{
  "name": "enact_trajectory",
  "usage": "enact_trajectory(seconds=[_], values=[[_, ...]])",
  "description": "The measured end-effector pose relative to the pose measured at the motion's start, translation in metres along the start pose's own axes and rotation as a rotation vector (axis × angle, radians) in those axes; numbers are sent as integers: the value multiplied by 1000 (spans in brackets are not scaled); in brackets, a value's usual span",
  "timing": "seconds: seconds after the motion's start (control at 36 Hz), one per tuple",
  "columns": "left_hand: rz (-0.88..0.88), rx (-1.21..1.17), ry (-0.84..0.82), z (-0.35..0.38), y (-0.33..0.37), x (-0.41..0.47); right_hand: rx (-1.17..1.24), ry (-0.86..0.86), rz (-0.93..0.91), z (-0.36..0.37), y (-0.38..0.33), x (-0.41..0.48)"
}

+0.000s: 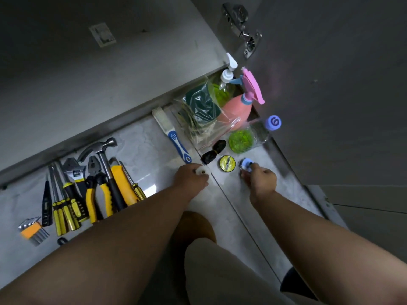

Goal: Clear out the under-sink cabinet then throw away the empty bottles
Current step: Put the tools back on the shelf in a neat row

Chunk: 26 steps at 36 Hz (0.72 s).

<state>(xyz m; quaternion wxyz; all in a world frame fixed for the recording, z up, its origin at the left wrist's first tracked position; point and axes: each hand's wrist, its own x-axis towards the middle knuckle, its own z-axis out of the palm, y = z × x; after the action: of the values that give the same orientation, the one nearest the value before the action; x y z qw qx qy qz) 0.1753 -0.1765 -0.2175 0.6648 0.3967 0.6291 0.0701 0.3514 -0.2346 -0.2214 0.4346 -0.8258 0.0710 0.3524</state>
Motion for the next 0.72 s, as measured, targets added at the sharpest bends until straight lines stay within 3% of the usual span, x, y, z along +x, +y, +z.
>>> enact_trajectory(seconds=[0.14,0.25,0.39,0.5,0.61,0.72], values=[[-63,-91,-19,18,5,-4,93,-10,39,4,5,-5],[-147,-137,-30,22,1,-12,-117,87,112,3,15,-13],[-125,-125,-125,11,-1,-21,-427,-6,-139,6,23,-43],[-71,130,-195,-45,2,-36,-625,-314,-387,28,29,-71],[24,511,-196,-133,4,-57,-586,-717,-305,70,27,-105],[4,860,-175,-229,10,-88,-808,-1015,-407,106,12,-129]])
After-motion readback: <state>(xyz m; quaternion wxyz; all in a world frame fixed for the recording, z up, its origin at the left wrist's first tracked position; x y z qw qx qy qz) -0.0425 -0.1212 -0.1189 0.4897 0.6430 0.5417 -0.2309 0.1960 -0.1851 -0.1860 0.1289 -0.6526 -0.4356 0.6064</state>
